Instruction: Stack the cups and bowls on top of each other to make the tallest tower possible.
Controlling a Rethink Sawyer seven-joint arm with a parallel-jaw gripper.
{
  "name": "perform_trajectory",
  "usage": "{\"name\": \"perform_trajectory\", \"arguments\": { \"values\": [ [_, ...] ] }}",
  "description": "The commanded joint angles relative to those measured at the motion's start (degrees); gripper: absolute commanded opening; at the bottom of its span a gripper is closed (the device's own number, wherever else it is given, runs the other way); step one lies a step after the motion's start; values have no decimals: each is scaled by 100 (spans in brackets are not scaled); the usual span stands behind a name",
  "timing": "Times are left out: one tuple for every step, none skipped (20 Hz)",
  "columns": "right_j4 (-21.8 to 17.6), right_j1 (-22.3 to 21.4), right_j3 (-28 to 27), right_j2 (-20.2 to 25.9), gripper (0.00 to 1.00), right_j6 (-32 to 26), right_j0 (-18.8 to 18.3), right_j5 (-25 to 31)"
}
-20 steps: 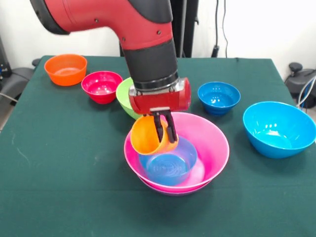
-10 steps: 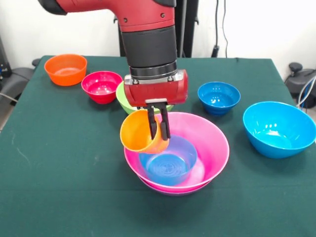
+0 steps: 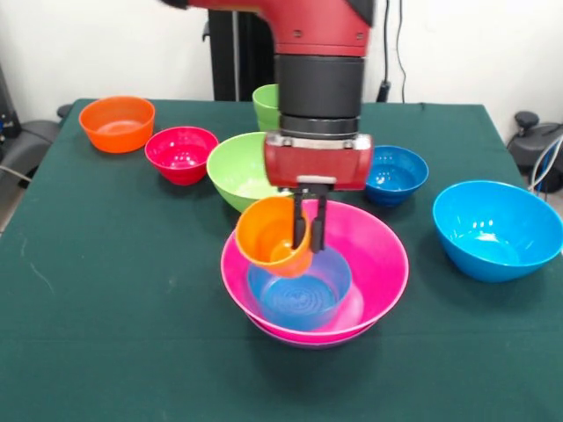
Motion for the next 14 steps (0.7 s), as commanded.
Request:
{"name": "perform_trajectory", "arguments": {
  "values": [
    [516, 528, -292, -1757, 0, 1958, 1077, -694],
    [616, 607, -315, -1868, 0, 2009, 1168, -775],
    [791, 739, -340, -2091, 0, 2165, 1346, -911],
    [913, 820, -349, -2220, 0, 2231, 1446, -1002],
    [1094, 936, -343, -2414, 0, 2361, 1597, -1142],
    [1176, 963, -320, -2468, 0, 2370, 1638, -1197],
    [1261, 1013, -320, -2514, 0, 2380, 1678, -1251],
    [1297, 1017, -308, -2497, 0, 2346, 1666, -1290],
    [1323, 1045, -307, -2434, 0, 2317, 1614, -1419],
    [1305, 1019, -279, -2286, 0, 2271, 1504, -1497],
    [1257, 1016, -278, -2148, 0, 2216, 1403, -1562],
    [1209, 1014, -278, -2010, 0, 2161, 1302, -1627],
    [973, 1002, -318, -1648, 0, 2007, 1031, -1792],
    [894, 991, -326, -1556, 0, 1969, 961, -1831]
  ]
}}
